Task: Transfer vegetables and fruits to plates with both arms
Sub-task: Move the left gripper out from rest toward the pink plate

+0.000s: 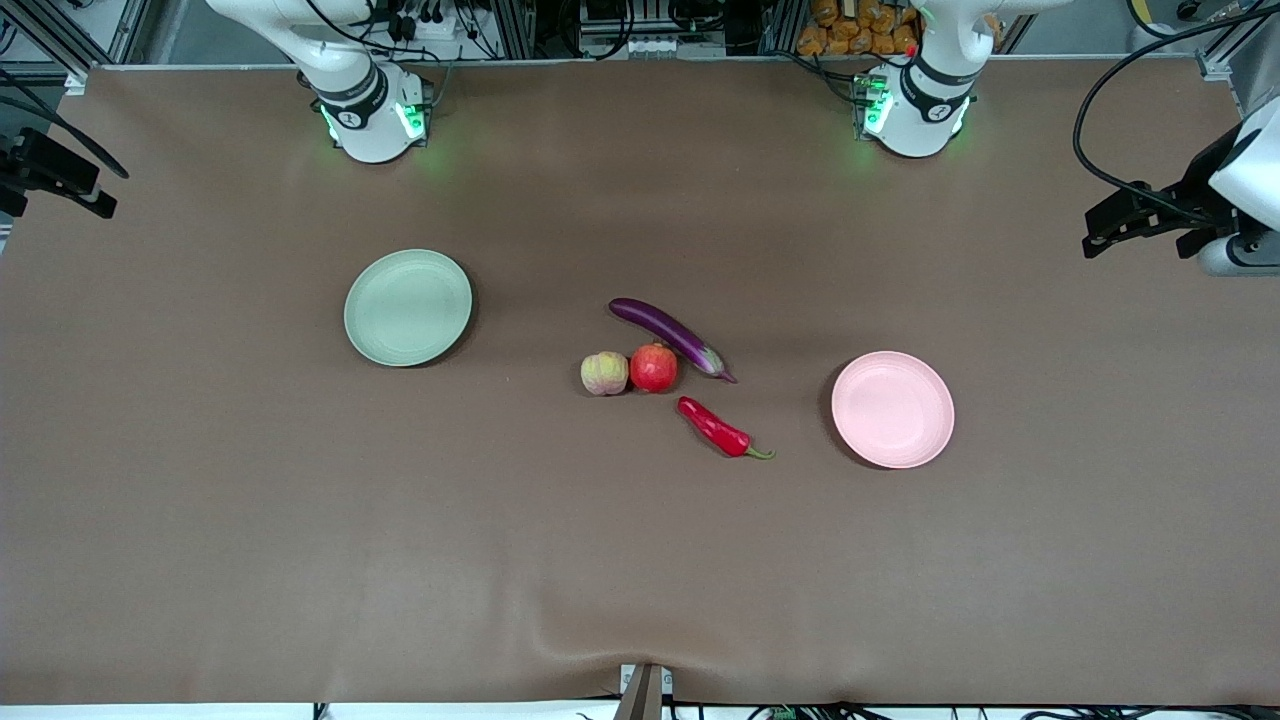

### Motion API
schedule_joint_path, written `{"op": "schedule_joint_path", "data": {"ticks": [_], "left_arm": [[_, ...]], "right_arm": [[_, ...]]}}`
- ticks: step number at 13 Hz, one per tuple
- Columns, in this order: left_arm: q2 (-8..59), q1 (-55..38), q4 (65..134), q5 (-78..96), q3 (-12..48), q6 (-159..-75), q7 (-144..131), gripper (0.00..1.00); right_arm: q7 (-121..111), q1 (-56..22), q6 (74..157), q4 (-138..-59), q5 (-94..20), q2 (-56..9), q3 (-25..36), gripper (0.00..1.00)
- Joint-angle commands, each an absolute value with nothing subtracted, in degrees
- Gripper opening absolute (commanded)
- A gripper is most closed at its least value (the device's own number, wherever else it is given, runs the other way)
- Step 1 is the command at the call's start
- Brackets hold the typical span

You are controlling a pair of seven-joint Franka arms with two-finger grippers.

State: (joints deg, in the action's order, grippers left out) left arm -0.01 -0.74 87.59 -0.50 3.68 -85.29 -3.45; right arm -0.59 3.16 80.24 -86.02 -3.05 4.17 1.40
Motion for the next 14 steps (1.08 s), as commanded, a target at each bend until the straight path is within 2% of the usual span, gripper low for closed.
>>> {"op": "schedule_joint_path", "data": {"ticks": [1, 14], "left_arm": [[-0.44, -0.62, 87.71, -0.53, 3.87, -84.46, -2.99, 1.00], [0.79, -0.26, 87.36, 0.35, 3.96, -83.76, -3.95, 1.00]], "right_arm": [[-0.26, 3.34, 79.19, -84.29, -3.08, 3.43, 1.23, 1.00], [-0.18, 3.69, 79.36, -84.29, -2.90, 1.33, 1.23, 1.00]]}}
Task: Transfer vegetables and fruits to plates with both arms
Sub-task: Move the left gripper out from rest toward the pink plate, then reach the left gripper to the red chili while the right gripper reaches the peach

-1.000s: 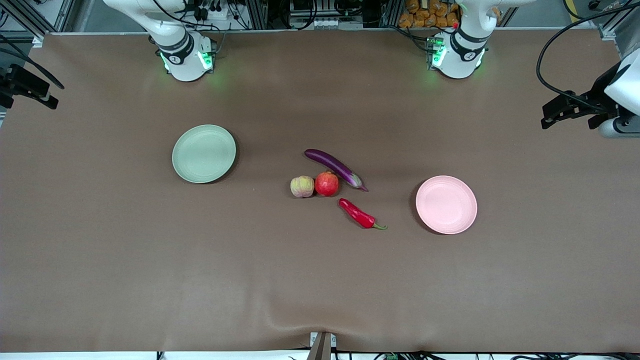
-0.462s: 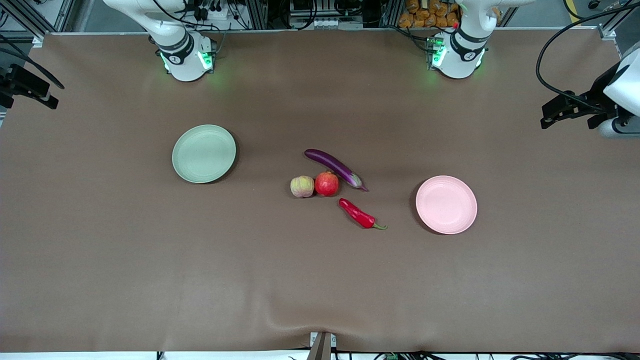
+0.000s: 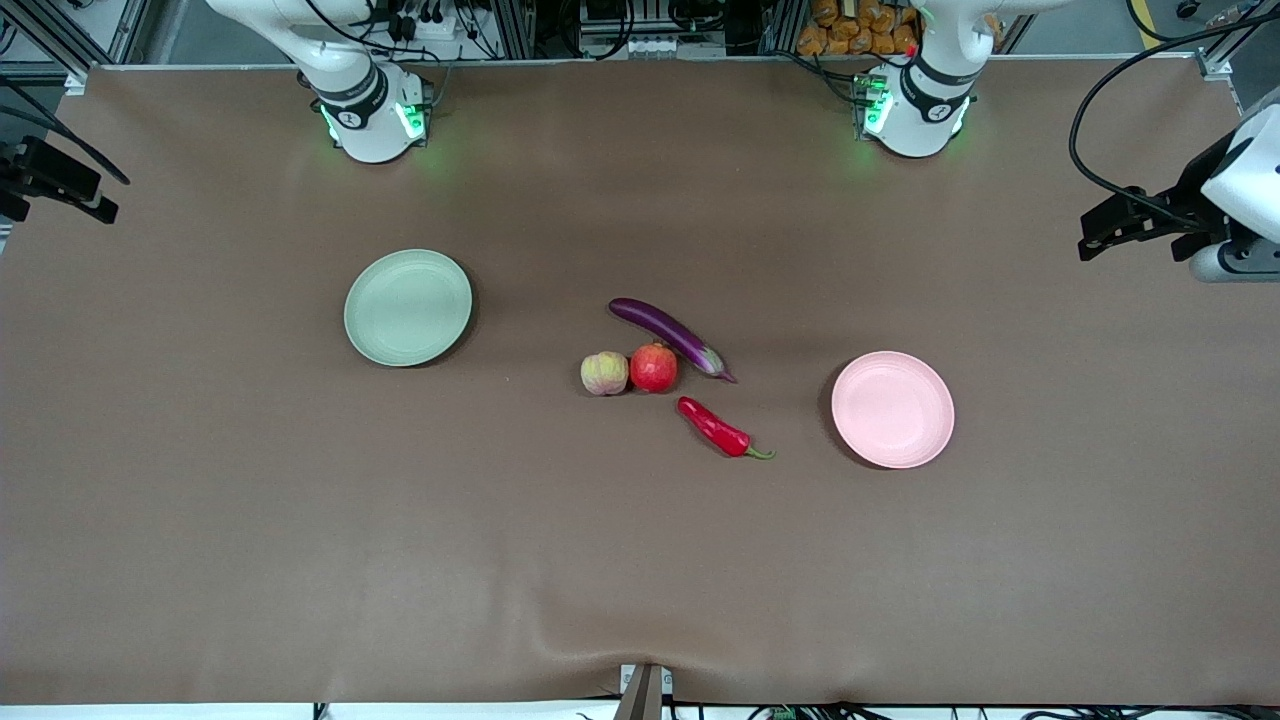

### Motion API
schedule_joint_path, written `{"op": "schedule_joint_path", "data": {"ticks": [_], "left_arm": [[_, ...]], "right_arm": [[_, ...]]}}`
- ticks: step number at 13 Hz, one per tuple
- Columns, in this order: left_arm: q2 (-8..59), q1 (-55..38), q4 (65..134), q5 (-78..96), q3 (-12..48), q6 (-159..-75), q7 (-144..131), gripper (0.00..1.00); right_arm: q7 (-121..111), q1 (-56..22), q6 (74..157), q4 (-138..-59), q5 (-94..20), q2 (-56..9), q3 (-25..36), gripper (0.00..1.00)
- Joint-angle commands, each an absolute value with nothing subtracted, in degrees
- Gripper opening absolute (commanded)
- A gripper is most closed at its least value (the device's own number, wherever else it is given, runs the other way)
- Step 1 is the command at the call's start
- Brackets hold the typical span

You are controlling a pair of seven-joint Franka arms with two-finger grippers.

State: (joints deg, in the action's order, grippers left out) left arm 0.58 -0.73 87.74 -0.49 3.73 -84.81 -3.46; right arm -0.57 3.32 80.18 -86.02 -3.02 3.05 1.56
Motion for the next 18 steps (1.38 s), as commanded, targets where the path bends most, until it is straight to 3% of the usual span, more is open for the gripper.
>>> {"op": "schedule_joint_path", "data": {"ticks": [1, 8, 13, 16, 18], "left_arm": [[1.31, -0.52, 87.45, 0.53, 4.04, -83.76, -4.65, 1.00], [11.67, -5.96, 86.93, 6.32, 4.66, -89.02, -26.42, 1.00], [23.10, -10.62, 78.85, 6.33, 4.66, -91.13, -32.42, 1.00], [27.85, -15.81, 78.49, 5.80, 4.04, -98.23, -39.08, 1.00], [30.22, -18.62, 78.40, 5.89, 4.04, -103.16, -45.50, 1.00]], "right_arm": [[-0.18, 3.60, 79.28, -84.29, -2.90, 0.88, 1.23, 1.00], [-0.17, 4.39, 79.19, -84.29, -3.52, -1.75, 1.41, 1.00], [-0.18, 5.01, 79.01, -84.46, -3.96, -2.63, 1.49, 1.00], [-0.44, 3.35, 78.66, -84.55, -3.08, -11.82, 1.23, 1.00], [-0.61, 3.25, 76.73, -84.29, -2.64, -13.89, 1.32, 1.00]]}}
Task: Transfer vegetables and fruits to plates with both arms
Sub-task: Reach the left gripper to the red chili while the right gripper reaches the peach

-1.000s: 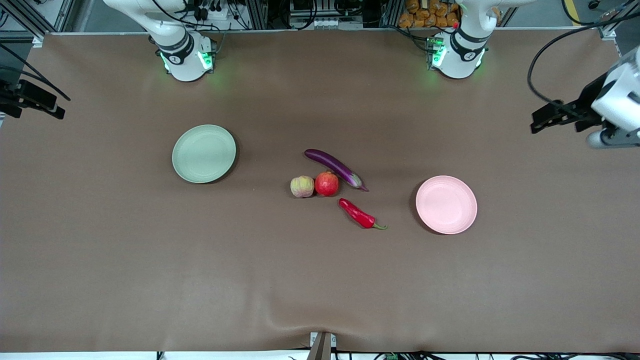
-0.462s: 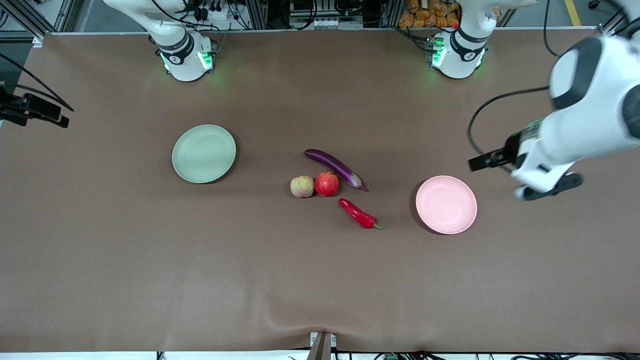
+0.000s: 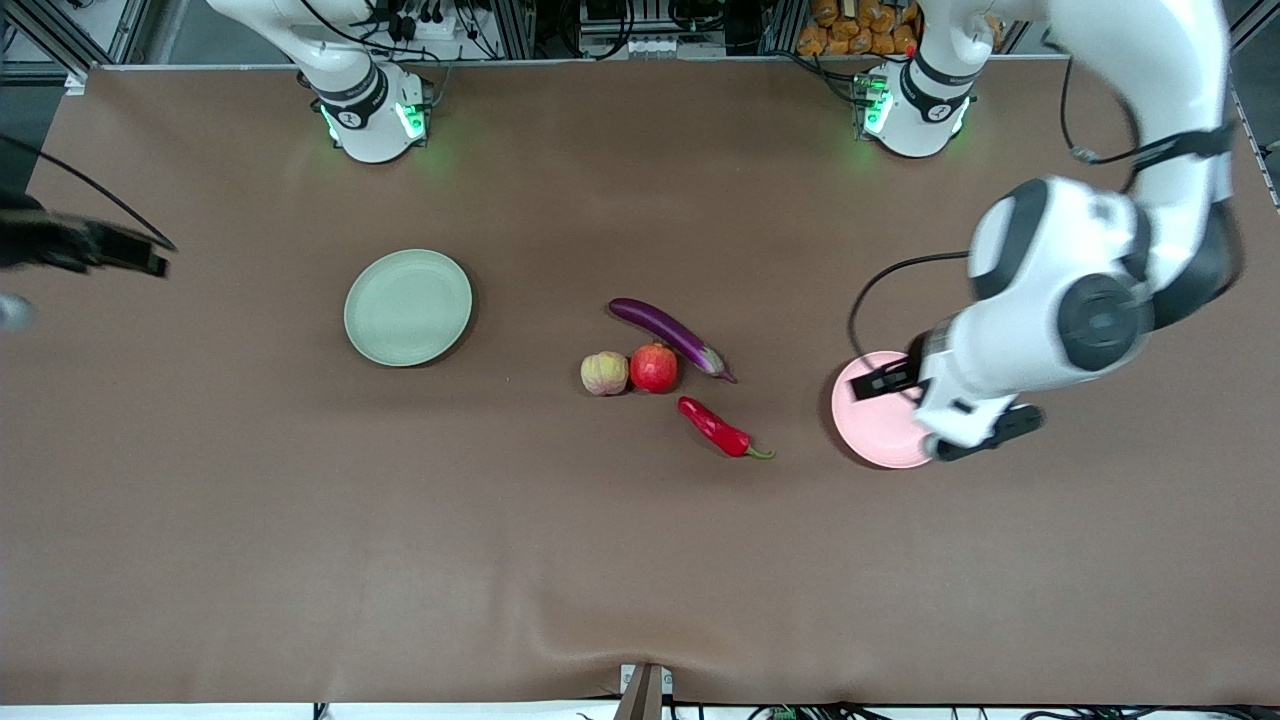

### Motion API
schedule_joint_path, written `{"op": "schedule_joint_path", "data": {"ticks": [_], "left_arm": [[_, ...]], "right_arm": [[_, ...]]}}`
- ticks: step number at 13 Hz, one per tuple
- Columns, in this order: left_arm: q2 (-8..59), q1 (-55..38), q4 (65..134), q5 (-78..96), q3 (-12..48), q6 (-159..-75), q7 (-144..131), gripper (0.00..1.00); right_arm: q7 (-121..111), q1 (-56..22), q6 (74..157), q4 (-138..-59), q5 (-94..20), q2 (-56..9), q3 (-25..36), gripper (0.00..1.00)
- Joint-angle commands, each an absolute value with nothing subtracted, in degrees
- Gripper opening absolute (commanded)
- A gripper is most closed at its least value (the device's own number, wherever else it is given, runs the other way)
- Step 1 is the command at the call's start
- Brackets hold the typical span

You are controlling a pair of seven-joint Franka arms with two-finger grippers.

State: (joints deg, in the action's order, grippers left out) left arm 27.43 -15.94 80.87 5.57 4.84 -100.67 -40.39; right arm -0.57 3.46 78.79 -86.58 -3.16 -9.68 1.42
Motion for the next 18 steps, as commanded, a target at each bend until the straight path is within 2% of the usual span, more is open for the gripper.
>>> {"op": "schedule_joint_path", "data": {"ticks": [1, 6, 11, 18], "left_arm": [[31.37, -19.76, 78.40, 5.89, 3.96, -104.92, -48.40, 1.00], [37.61, -25.13, 78.40, 5.80, 3.87, -114.85, -65.27, 1.00], [43.32, -28.47, 78.49, 4.14, 3.69, -123.03, -76.53, 1.00], [49.83, -30.76, 78.49, -2.64, 3.60, -130.60, -85.07, 1.00]], "right_arm": [[-0.70, 3.25, 76.64, -84.37, -2.64, -13.89, 1.41, 1.00], [0.00, 2.11, 77.08, -84.55, -4.04, -15.37, 1.06, 1.00], [2.80, -0.34, 77.17, -84.73, -14.04, -20.29, 1.14, 1.00], [26.52, -8.95, 75.76, -86.48, -27.50, -21.53, 1.14, 1.00]]}}
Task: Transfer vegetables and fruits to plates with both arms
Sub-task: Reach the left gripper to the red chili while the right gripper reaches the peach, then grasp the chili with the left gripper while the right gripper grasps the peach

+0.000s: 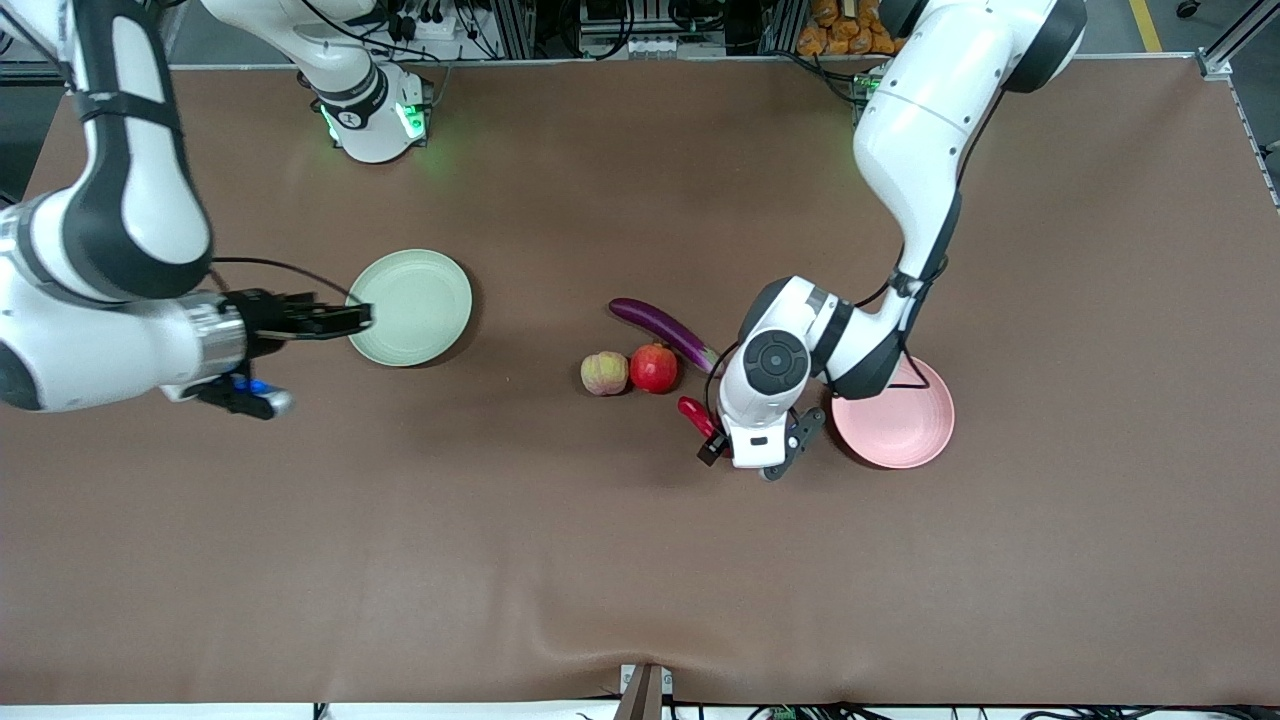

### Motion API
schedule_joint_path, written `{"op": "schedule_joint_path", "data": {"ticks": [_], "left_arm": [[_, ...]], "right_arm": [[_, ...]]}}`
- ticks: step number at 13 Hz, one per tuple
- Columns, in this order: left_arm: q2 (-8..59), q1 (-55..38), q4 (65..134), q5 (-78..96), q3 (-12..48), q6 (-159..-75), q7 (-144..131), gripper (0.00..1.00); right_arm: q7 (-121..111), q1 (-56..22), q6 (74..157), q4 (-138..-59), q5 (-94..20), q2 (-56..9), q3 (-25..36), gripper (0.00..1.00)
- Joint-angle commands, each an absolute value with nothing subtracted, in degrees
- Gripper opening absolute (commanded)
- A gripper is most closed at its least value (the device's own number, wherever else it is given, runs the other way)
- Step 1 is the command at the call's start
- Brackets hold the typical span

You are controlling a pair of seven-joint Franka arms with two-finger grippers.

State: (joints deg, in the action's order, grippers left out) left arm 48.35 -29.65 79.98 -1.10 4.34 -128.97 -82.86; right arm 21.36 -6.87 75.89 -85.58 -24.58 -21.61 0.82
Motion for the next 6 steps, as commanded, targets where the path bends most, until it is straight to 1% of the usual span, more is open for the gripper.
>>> {"op": "schedule_joint_path", "data": {"ticks": [1, 2, 3, 4, 5, 6], "left_arm": [[50.36, -30.76, 78.49, -2.64, 3.60, -131.21, -85.08, 1.00], [50.54, -30.76, 78.66, -2.72, 3.60, -131.31, -84.99, 1.00], [50.71, -30.94, 78.75, -4.03, 3.69, -131.31, -85.08, 0.93], [50.71, -31.20, 78.84, -5.44, 3.69, -131.31, -85.08, 0.51], [50.63, -31.29, 78.84, -6.32, 3.69, -131.31, -85.08, 0.29], [50.36, -31.20, 78.84, -6.50, 3.69, -131.22, -85.08, 0.18]], "right_arm": [[27.67, -10.18, 76.02, -87.09, -28.73, -21.71, 1.14, 1.00], [29.60, -10.98, 77.42, -88.06, -30.48, -21.71, 1.14, 1.00], [32.14, -11.07, 79.95, -89.63, -32.59, -21.71, 1.14, 1.00], [33.47, -12.03, 83.46, -91.39, -33.83, -21.71, 1.06, 1.00], [34.10, -14.22, 88.19, -93.06, -33.92, -21.62, 1.14, 1.00], [36.80, -16.07, 92.42, -93.60, -33.93, -22.58, 1.14, 1.00]]}}
